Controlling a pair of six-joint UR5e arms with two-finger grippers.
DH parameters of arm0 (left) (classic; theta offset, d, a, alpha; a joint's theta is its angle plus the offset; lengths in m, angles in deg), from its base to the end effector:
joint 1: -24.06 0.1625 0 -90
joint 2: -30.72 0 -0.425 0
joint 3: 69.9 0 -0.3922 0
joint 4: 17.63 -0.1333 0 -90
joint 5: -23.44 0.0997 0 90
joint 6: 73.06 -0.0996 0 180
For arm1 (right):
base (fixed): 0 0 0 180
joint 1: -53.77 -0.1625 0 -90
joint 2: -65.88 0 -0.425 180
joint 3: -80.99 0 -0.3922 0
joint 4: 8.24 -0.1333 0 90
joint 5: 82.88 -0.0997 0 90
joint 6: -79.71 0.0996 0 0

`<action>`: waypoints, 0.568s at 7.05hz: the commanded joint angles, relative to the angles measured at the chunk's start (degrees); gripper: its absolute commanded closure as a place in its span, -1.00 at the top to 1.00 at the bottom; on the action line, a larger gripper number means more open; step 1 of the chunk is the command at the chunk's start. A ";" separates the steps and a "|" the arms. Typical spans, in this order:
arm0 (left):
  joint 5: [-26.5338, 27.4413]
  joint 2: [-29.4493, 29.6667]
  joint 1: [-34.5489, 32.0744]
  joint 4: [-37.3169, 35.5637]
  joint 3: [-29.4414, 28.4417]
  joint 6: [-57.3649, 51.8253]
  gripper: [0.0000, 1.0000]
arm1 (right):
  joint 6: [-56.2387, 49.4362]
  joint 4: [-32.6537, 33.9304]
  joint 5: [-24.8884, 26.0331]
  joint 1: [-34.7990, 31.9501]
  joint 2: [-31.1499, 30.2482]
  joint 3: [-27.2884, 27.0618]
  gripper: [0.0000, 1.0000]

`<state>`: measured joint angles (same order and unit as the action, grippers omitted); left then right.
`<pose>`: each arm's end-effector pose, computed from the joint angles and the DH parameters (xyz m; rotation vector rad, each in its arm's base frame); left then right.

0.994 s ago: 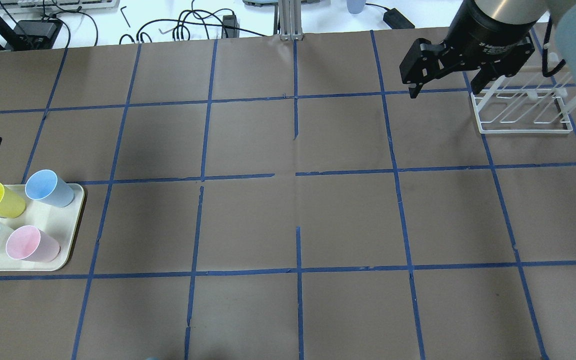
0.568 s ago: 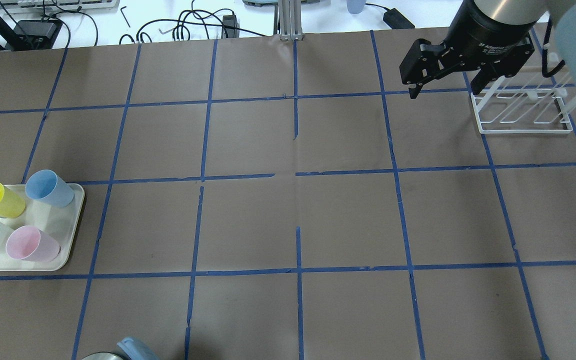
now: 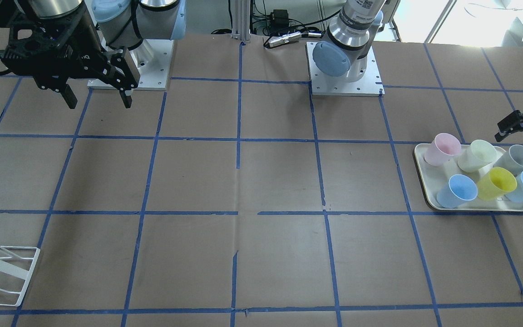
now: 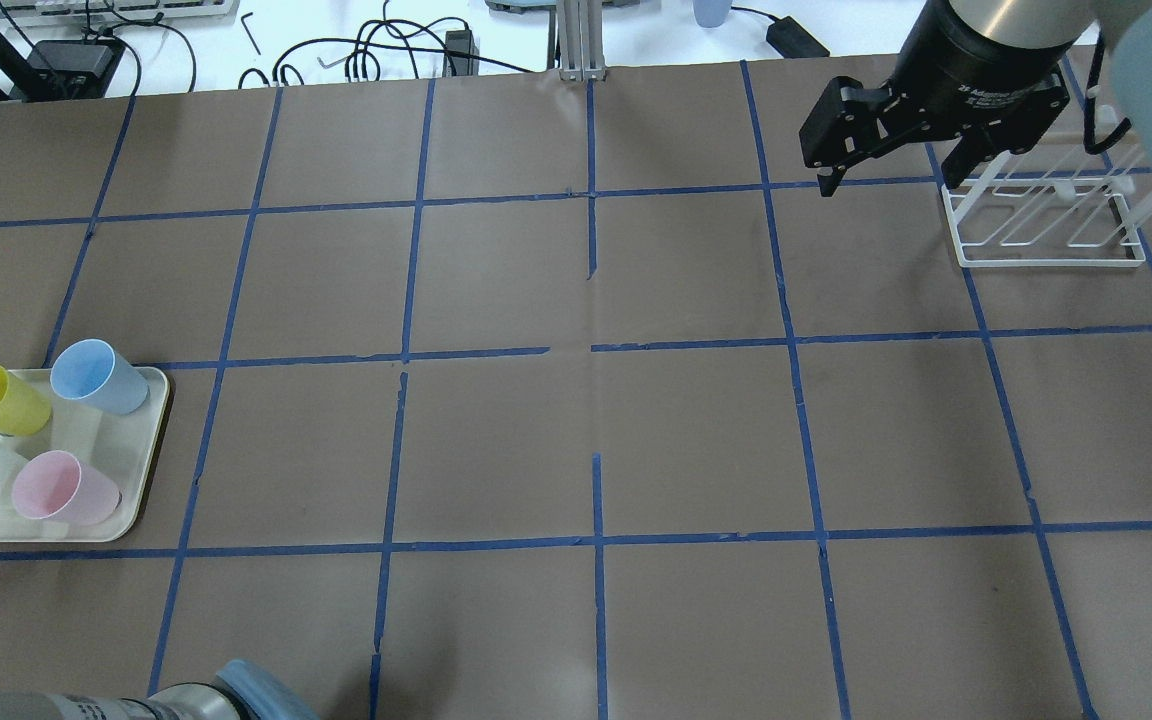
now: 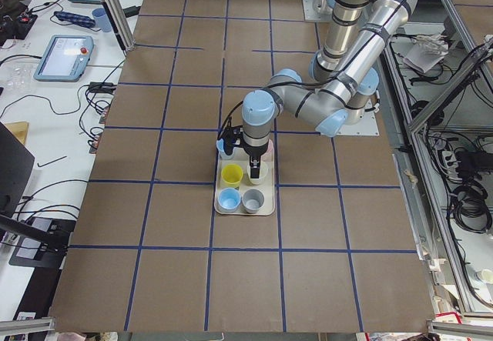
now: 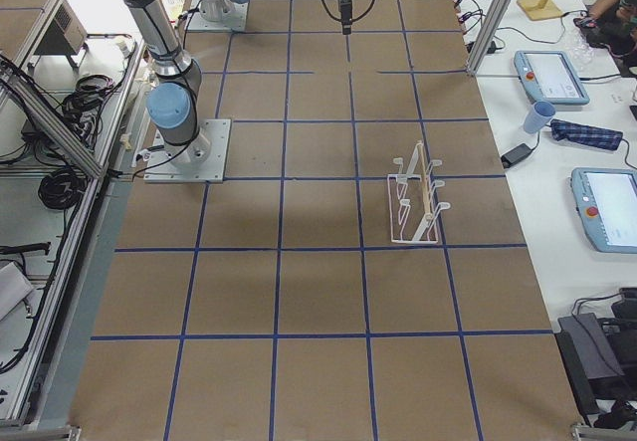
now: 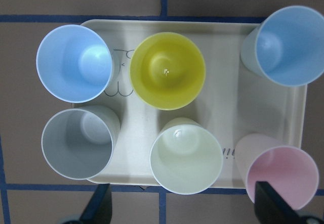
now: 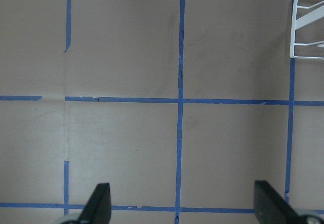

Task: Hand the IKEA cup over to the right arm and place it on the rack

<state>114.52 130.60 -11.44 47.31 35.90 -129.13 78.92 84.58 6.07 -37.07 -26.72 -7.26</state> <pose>0.3511 -0.4119 0.3106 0.0432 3.1393 0.0340 0.1422 -0.4811 0.5304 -0.0461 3.1168 -0.1953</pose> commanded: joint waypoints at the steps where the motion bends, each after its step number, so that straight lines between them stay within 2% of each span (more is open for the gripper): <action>1: -0.20 3.99 2.54 -2.52 0.28 -3.86 0.95 | 0.00 0.00 0.09 0.05 0.05 0.00 1.00; 4: -0.02 5.50 2.28 -3.24 0.46 -3.95 0.78 | 0.00 -0.09 0.17 0.22 0.05 0.00 1.00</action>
<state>114.49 135.75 -9.08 44.11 36.28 -132.91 78.92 84.52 6.21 -36.91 -26.68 -7.26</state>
